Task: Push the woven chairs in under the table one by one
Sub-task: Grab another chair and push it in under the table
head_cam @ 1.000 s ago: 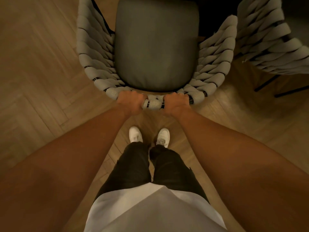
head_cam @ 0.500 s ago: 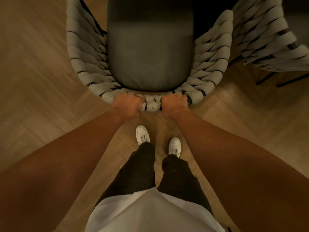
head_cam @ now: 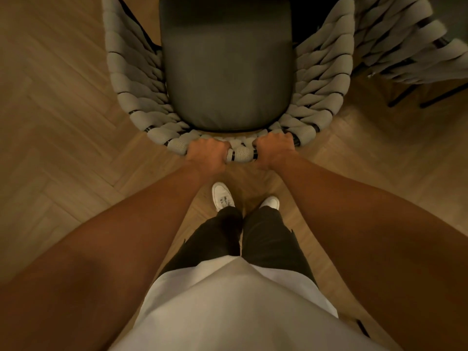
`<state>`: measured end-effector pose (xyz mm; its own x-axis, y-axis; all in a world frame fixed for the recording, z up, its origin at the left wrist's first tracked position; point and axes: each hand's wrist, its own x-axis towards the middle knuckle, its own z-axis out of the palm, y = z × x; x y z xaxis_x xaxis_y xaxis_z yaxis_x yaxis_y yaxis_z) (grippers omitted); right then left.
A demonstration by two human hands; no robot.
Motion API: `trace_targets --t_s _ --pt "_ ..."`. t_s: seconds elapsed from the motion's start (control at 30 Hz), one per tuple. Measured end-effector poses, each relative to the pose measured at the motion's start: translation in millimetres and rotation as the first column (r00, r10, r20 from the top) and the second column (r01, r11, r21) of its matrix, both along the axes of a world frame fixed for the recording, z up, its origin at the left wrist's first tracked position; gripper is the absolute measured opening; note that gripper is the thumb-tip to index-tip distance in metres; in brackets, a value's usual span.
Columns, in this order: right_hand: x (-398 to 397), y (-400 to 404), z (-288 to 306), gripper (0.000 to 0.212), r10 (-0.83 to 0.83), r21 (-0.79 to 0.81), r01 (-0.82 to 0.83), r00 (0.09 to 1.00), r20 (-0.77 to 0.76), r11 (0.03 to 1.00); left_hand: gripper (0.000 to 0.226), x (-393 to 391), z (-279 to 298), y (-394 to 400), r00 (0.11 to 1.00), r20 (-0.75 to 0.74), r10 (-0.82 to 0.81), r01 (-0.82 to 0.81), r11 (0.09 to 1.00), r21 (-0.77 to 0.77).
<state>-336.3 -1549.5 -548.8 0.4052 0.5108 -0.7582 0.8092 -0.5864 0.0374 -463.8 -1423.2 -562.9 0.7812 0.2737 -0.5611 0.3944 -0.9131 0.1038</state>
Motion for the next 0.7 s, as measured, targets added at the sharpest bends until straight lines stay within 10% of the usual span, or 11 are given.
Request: trace_targets --t_s 0.4,0.7 --pt "13.0 -12.9 -7.6 0.045 0.091 0.099 -0.092 0.996 0.016 0.991 0.035 9.3 -11.6 1.6 0.998 -0.064 0.017 -0.021 0.998 -0.055" --pt "68.5 -65.8 15.8 0.069 0.062 0.277 -0.05 0.998 -0.034 0.96 0.079 54.6 16.7 -34.7 1.0 0.024 0.013 -0.004 0.944 -0.33"
